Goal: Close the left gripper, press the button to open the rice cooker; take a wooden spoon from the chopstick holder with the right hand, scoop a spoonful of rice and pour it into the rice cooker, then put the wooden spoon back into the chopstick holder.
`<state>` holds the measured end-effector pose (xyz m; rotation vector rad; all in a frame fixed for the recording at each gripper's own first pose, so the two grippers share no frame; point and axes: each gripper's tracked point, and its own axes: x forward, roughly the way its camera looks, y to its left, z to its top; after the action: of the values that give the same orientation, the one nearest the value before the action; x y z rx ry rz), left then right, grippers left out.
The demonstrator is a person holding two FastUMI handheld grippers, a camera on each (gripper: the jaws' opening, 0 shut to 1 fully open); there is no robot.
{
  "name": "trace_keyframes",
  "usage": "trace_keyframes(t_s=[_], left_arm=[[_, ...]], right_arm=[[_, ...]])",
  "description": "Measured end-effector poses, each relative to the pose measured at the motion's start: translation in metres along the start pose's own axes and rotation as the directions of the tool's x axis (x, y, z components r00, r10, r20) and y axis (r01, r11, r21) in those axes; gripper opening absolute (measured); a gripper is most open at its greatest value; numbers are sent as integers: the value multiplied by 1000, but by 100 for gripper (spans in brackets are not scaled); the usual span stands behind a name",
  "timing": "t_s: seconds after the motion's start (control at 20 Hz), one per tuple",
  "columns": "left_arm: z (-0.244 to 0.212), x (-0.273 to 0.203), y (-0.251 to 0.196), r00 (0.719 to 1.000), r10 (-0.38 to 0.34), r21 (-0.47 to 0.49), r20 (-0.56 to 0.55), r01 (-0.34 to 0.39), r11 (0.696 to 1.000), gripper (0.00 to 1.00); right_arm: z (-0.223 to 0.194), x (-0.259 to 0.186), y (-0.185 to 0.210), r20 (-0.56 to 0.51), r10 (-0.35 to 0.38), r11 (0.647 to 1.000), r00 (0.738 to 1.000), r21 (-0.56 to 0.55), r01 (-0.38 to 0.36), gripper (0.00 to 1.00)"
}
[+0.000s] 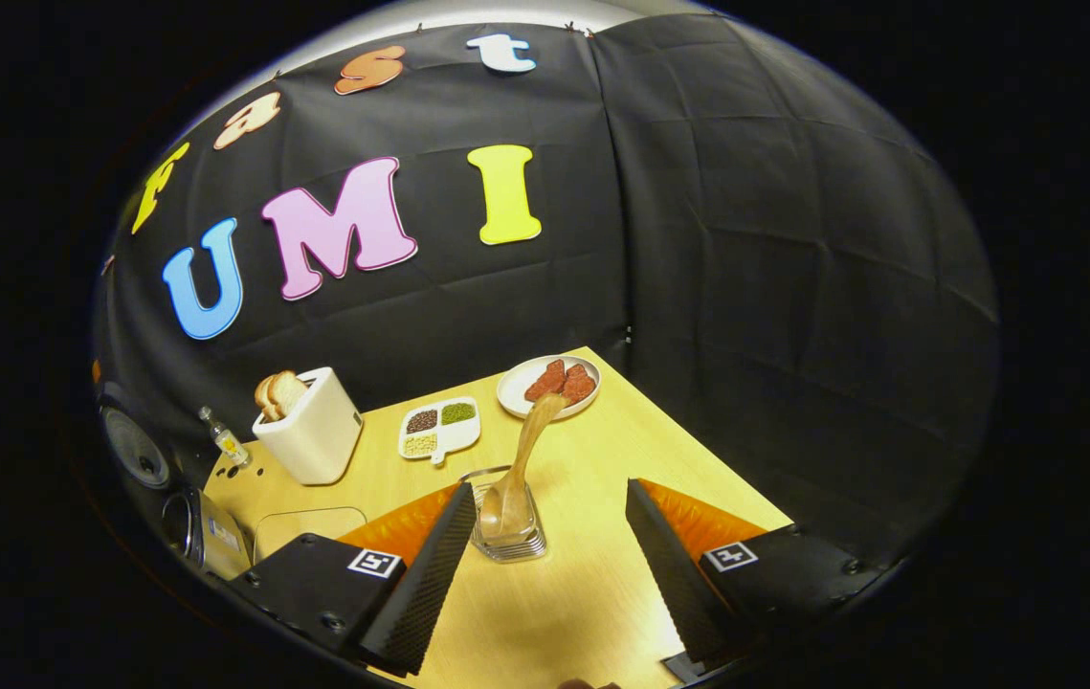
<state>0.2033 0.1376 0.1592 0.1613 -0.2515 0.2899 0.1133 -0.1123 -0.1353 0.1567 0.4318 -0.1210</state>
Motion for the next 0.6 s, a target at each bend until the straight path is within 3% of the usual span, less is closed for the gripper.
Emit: trace_keyframes(t_s=[0.3, 0.6], left_arm=[[-24, 17, -2, 996, -16, 18, -83, 17, 1000, 96], [-35, -17, -8, 979, -14, 10, -205, 16, 1000, 98]], right_arm=[[-17, -17, 36, -31, 52, 999, 998, 15, -51, 99], [-24, -8, 65, -54, 118, 993, 992, 10, -118, 99]])
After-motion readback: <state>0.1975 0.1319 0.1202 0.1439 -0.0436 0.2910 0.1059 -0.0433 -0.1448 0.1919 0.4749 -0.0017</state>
